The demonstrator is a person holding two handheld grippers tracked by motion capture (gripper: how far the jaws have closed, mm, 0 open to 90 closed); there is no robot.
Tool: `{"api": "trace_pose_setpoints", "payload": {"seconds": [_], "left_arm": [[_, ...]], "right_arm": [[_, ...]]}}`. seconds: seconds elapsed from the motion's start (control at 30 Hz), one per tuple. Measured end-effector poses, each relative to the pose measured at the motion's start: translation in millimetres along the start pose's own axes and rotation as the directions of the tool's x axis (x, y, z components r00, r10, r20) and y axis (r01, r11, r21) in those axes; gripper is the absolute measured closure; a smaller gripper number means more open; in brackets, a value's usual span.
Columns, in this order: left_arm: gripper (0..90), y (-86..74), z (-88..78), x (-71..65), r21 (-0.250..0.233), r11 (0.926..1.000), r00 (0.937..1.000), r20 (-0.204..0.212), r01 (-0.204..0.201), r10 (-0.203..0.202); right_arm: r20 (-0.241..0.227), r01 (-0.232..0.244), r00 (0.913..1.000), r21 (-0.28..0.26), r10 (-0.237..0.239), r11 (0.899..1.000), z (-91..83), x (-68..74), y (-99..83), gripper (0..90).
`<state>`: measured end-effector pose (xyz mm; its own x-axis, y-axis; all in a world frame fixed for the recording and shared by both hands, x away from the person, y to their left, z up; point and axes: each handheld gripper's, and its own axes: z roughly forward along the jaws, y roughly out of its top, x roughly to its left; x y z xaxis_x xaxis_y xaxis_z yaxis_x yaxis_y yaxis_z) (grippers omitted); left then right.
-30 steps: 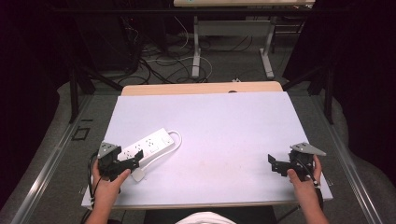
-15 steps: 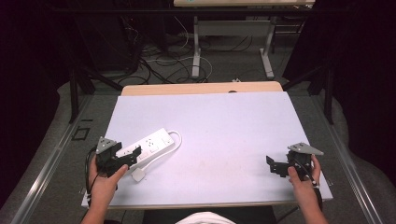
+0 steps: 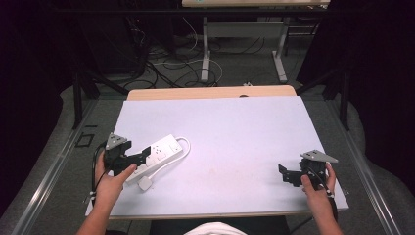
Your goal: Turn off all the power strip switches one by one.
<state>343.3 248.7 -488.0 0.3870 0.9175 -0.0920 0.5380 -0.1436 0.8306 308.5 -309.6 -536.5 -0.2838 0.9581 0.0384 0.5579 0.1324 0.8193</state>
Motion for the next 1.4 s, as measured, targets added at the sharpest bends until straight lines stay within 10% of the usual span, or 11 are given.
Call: {"api": "trace_pose_setpoints", "payload": {"seconds": [0.5, 0.87, 1.4], "left_arm": [[36.5, 28.6, 14.5, -9.7, 0.066, 0.9930, 0.9951, 0.020, -0.098, 0.097], [46.4, 42.5, 23.5, -15.7, 0.131, 0.9726, 0.9809, 0.056, -0.192, 0.186], [62.1, 50.5, 43.7, -21.1, 0.209, 0.9603, 0.9754, 0.157, -0.185, 0.154]], "right_arm": [[-0.001, -0.006, 1.0000, 0.006, 0.006, 1.000, 1.1, -1.7, -1.7, 0.0], [-0.015, -0.022, 0.9996, 0.013, 0.022, 1.000, 2.7, -1.6, -2.1, 0.0], [-0.019, -0.018, 0.9997, 0.017, 0.018, 1.000, 4.2, -2.2, -3.0, 0.0]]}}
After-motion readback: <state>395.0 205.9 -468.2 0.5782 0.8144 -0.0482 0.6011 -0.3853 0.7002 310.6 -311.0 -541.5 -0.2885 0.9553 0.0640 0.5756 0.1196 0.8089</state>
